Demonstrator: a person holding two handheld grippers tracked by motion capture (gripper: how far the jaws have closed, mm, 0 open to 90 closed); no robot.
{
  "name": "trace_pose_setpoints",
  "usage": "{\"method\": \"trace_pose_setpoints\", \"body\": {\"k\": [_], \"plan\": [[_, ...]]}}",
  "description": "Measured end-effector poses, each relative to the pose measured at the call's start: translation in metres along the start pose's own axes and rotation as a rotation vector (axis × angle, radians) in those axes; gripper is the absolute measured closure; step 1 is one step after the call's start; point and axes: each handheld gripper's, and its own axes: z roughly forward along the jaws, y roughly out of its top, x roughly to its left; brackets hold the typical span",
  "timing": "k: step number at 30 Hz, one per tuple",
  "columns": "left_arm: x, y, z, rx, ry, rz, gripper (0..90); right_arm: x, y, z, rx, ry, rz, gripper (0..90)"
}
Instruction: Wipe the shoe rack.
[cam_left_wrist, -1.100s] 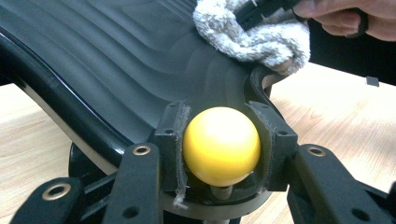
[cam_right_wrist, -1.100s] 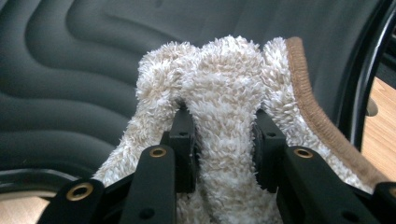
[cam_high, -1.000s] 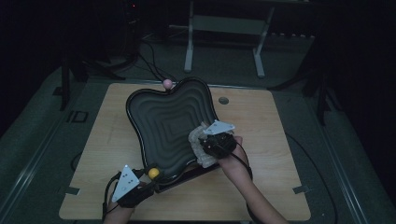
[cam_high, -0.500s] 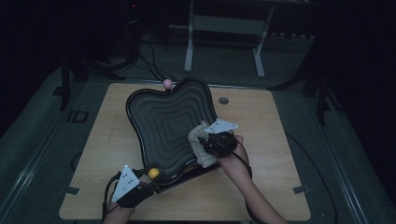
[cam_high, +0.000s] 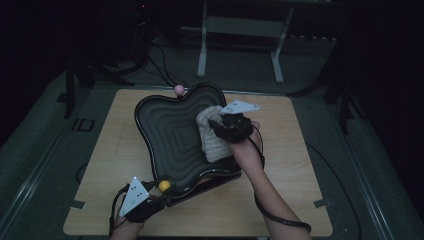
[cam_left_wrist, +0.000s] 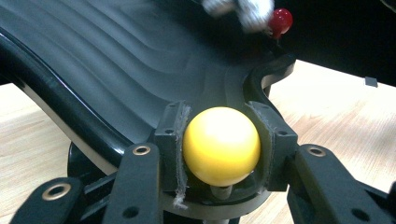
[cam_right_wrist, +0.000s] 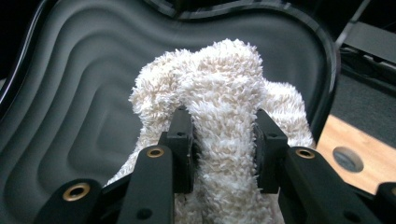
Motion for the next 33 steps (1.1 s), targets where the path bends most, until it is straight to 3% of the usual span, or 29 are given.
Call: {"method": "trace_pose_setpoints", "body": {"k": [4, 6, 11, 15, 17, 22, 33], "plan": [[0.0, 0.0, 0.0, -0.001, 0.001, 0.001, 59.2, -0.007, 0.018, 0.009, -0.021, -0.013, 0.024, 66.1], [0.0, 0.0, 0.0, 0.0, -0.001, 0.001, 59.2, -0.01, 0.029, 0.017, -0.045, 0.03, 0.044, 66.1], [0.0, 0.0, 0.0, -0.002, 0.001, 0.002, 59.2, -0.011, 0.048, 0.037, -0.035, -0.006, 0.063, 66.1], [0.0, -0.001, 0.0, -0.005, -0.001, 0.001, 59.3, -0.016, 0.058, 0.054, -0.044, -0.001, 0.088, 65.7], [0.001, -0.001, 0.0, -0.006, -0.004, 0.003, 59.2, -0.016, 0.06, 0.062, -0.053, 0.001, 0.091, 65.4], [0.001, -0.001, 0.0, -0.005, -0.008, 0.004, 59.3, -0.013, 0.054, 0.08, -0.015, -0.01, 0.066, 65.0], [0.0, -0.001, 0.0, -0.006, -0.001, 0.002, 59.3, -0.011, 0.037, 0.073, 0.004, -0.066, 0.05, 65.4]]}}
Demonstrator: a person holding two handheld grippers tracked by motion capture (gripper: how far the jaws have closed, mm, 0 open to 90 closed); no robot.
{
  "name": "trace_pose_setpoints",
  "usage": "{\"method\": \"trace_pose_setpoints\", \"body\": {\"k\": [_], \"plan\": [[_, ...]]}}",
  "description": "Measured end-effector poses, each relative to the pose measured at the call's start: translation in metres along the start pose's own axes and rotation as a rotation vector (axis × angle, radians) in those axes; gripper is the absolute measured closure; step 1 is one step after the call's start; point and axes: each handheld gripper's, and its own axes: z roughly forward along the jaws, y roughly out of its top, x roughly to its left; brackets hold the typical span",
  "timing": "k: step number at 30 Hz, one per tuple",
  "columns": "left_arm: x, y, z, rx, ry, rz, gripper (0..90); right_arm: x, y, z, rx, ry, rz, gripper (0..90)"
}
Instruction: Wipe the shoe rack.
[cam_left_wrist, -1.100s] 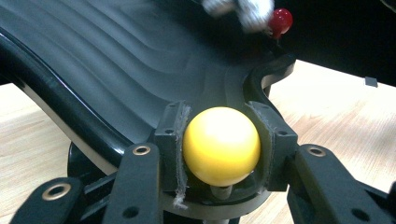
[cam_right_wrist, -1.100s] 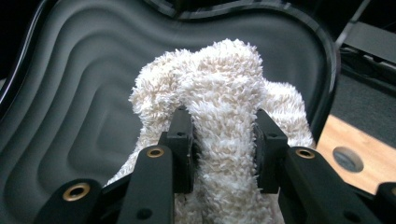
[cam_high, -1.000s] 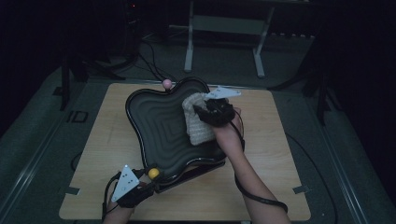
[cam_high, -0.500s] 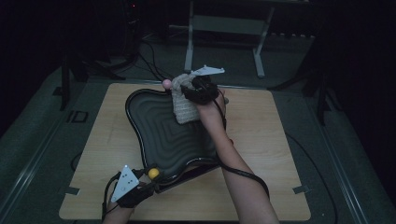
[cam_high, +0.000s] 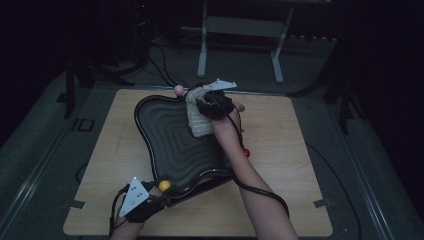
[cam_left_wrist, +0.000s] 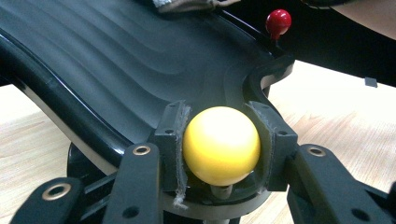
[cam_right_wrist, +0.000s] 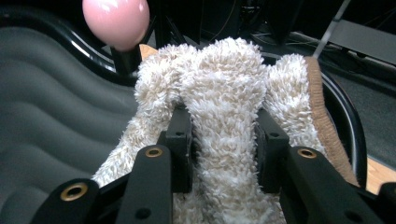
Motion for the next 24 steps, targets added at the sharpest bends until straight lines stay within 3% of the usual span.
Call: {"method": "trace_pose_setpoints", "body": {"k": [3, 24], "plan": [[0.0, 0.0, 0.0, -0.002, -0.003, 0.0, 59.3, -0.001, -0.01, -0.005, -0.01, 0.012, 0.023, 65.7], [0.0, 0.0, 0.0, -0.003, 0.0, 0.001, 59.3, 0.015, -0.053, -0.033, 0.032, 0.015, 0.003, 65.7]]}}
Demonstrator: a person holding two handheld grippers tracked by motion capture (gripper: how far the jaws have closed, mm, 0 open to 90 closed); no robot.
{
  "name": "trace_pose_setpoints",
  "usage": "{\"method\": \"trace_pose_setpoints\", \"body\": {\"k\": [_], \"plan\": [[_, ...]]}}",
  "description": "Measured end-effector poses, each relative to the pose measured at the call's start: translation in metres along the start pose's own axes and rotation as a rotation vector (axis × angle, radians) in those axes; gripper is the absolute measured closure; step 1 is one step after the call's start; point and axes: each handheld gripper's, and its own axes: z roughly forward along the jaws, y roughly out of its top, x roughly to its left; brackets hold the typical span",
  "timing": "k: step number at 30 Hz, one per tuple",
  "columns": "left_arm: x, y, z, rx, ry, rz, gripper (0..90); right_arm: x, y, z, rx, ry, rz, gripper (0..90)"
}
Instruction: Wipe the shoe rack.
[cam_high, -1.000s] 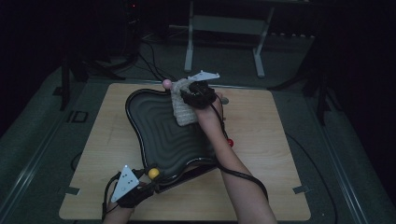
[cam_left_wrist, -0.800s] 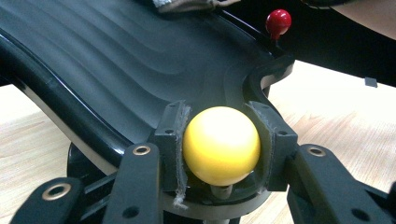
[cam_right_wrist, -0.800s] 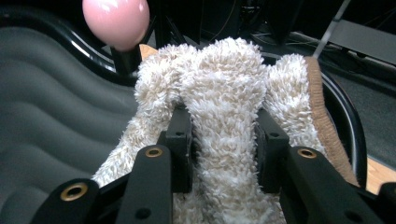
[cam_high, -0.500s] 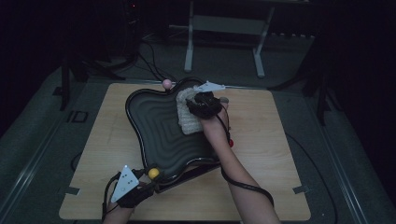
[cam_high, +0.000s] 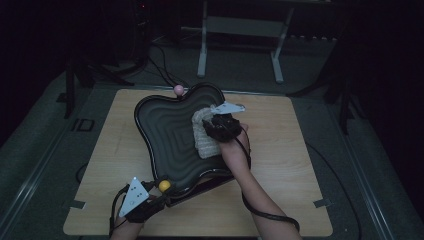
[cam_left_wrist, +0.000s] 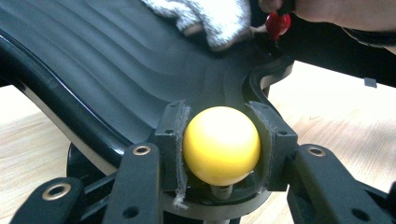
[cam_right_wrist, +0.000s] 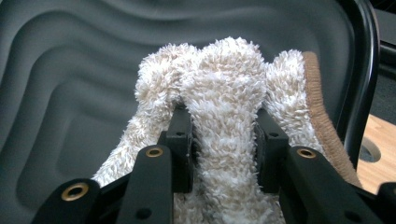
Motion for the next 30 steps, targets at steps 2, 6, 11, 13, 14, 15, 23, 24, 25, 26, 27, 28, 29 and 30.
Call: {"method": "trace_pose_setpoints", "body": {"k": [2, 6, 11, 13, 14, 15, 23, 24, 25, 26, 27, 28, 29, 30], "plan": [[0.0, 0.0, 0.0, -0.001, 0.0, -0.003, 59.2, 0.002, -0.008, -0.005, 0.003, 0.011, 0.0, 65.7], [0.0, 0.0, 0.0, 0.001, -0.001, -0.001, 59.3, 0.004, -0.018, -0.011, 0.012, 0.02, -0.004, 65.7], [0.0, 0.0, 0.0, 0.0, 0.0, -0.005, 59.3, 0.008, -0.033, -0.019, 0.013, 0.029, -0.014, 65.6], [-0.001, 0.0, 0.0, -0.001, 0.002, -0.005, 59.3, 0.009, -0.038, -0.023, 0.019, 0.037, -0.019, 65.6], [-0.001, 0.0, 0.0, -0.003, 0.003, -0.006, 59.3, 0.009, -0.04, -0.024, 0.023, 0.043, -0.019, 65.7], [-0.001, 0.0, 0.0, -0.002, 0.002, -0.006, 59.3, 0.01, -0.042, -0.026, 0.029, 0.044, -0.025, 65.7], [-0.001, 0.0, 0.0, -0.003, 0.004, -0.005, 59.3, 0.014, -0.052, -0.034, 0.059, 0.05, -0.054, 66.0], [-0.001, 0.0, 0.0, -0.001, 0.005, -0.003, 59.3, 0.014, -0.054, -0.035, 0.061, 0.051, -0.061, 66.1], [-0.001, 0.0, 0.0, -0.001, 0.005, -0.005, 59.3, 0.015, -0.058, -0.037, 0.064, 0.057, -0.064, 66.1], [-0.001, 0.0, 0.0, -0.001, 0.004, -0.005, 59.3, 0.016, -0.059, -0.038, 0.063, 0.061, -0.062, 66.2], [-0.001, 0.0, 0.0, -0.001, 0.004, -0.005, 59.3, 0.016, -0.062, -0.039, 0.061, 0.062, -0.063, 66.3], [-0.001, 0.0, 0.0, -0.001, 0.005, -0.005, 59.3, 0.017, -0.063, -0.04, 0.058, 0.06, -0.068, 66.3], [-0.001, 0.0, 0.0, -0.003, 0.006, -0.005, 59.3, 0.018, -0.064, -0.041, 0.057, 0.057, -0.071, 66.3], [-0.001, 0.0, 0.0, -0.003, 0.006, -0.006, 59.3, 0.019, -0.065, -0.041, 0.055, 0.053, -0.075, 66.3]]}}
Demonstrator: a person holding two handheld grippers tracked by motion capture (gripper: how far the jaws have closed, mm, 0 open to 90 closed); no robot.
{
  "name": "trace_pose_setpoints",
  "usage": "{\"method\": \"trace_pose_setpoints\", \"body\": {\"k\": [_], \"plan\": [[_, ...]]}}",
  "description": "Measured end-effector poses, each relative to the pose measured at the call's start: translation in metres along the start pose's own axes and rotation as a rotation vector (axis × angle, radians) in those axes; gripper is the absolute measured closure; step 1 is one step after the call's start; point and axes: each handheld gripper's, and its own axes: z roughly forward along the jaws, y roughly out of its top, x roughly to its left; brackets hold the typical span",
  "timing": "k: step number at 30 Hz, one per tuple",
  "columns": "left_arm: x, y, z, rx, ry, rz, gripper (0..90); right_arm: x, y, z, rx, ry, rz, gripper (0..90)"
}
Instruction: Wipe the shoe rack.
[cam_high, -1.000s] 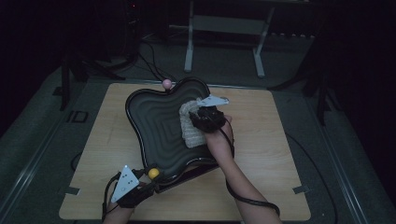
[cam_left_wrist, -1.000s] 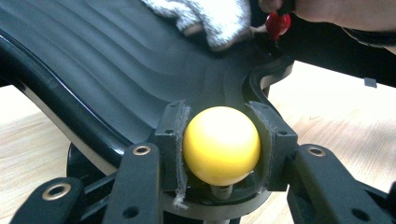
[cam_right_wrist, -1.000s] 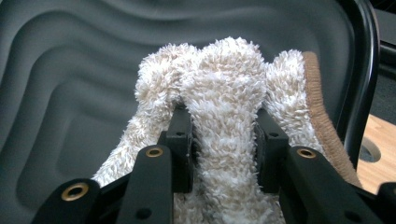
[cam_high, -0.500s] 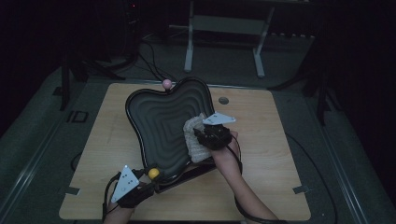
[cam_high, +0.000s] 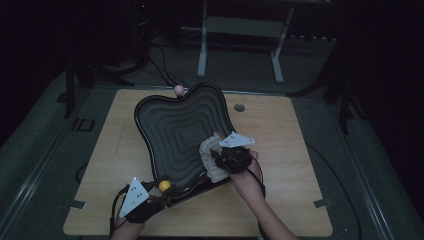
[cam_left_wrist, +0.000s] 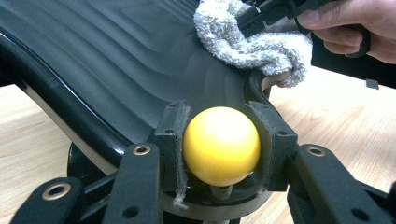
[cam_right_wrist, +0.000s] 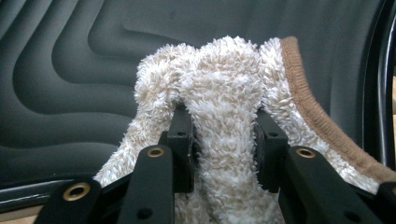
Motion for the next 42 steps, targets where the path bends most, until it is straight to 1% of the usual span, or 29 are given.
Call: {"method": "trace_pose_setpoints", "body": {"k": [5, 6, 7, 9, 11, 12, 13, 14, 17, 19, 21, 22, 25, 27, 29, 32, 34, 35, 37, 39, 40, 42], "plan": [[0.0, 0.0, 0.0, -0.002, 0.0, 0.001, 59.3, 0.001, -0.001, 0.0, -0.005, -0.001, 0.001, 66.2], [0.0, 0.0, 0.0, -0.002, 0.0, 0.0, 59.3, 0.0, -0.001, 0.0, -0.011, 0.002, 0.01, 66.2], [0.0, 0.0, 0.0, -0.001, -0.002, 0.002, 59.3, -0.001, -0.002, 0.0, -0.027, 0.004, 0.019, 66.2], [0.0, 0.0, 0.0, -0.003, -0.001, 0.001, 59.2, -0.001, -0.001, -0.002, -0.04, 0.015, 0.016, 66.3], [0.0, -0.001, 0.0, -0.004, -0.001, 0.001, 59.3, -0.001, 0.001, -0.002, -0.04, 0.023, 0.016, 66.3], [0.001, 0.0, 0.0, -0.001, -0.004, 0.001, 59.3, -0.002, 0.004, -0.002, -0.042, 0.028, 0.013, 66.2], [0.001, 0.0, 0.0, -0.002, -0.004, 0.001, 59.3, -0.006, 0.012, -0.004, -0.072, 0.056, 0.042, 66.1], [0.001, 0.0, 0.0, -0.002, -0.003, 0.001, 59.3, -0.008, 0.017, -0.005, -0.091, 0.069, 0.055, 66.1], [0.001, 0.0, 0.0, 0.0, -0.003, 0.002, 59.3, -0.011, 0.036, -0.008, -0.128, 0.055, 0.066, 65.9], [0.001, 0.0, 0.0, -0.002, -0.002, 0.001, 59.3, -0.014, 0.049, -0.006, -0.137, 0.058, 0.062, 65.8], [0.001, 0.0, 0.0, -0.002, -0.004, -0.001, 59.2, -0.016, 0.063, -0.001, -0.141, 0.061, 0.064, 66.1], [0.001, 0.0, 0.0, 0.0, -0.005, 0.0, 59.2, -0.016, 0.07, 0.002, -0.138, 0.055, 0.061, 66.0], [0.001, 0.0, 0.0, -0.003, -0.005, 0.001, 59.3, -0.016, 0.09, 0.013, -0.131, 0.014, 0.058, 66.1], [0.001, 0.0, 0.0, -0.003, -0.007, 0.001, 59.3, -0.017, 0.102, 0.02, -0.139, 0.009, 0.068, 66.1], [0.001, -0.001, 0.0, -0.005, -0.008, 0.002, 59.3, -0.019, 0.115, 0.027, -0.134, 0.008, 0.071, 66.1], [0.002, -0.001, 0.0, -0.005, -0.011, 0.003, 59.3, -0.021, 0.129, 0.038, -0.125, -0.014, 0.087, 66.1], [0.001, -0.001, 0.0, -0.006, -0.009, 0.002, 59.3, -0.023, 0.135, 0.046, -0.111, -0.025, 0.104, 65.9], [0.001, -0.001, 0.0, -0.006, -0.009, 0.002, 59.3, -0.023, 0.135, 0.046, -0.111, -0.025, 0.104, 65.9], [0.002, 0.0, 0.0, -0.003, -0.014, 0.002, 59.3, -0.025, 0.136, 0.056, -0.093, -0.032, 0.118, 65.8], [0.002, -0.001, 0.0, -0.005, -0.013, 0.002, 59.2, -0.026, 0.135, 0.062, -0.075, -0.049, 0.11, 65.7], [0.002, -0.001, 0.0, -0.005, -0.012, 0.001, 59.3, -0.027, 0.133, 0.065, -0.07, -0.046, 0.114, 65.7], [0.002, 0.0, 0.0, -0.003, -0.011, 0.002, 59.3, -0.027, 0.13, 0.067, -0.08, -0.047, 0.123, 65.8]]}}
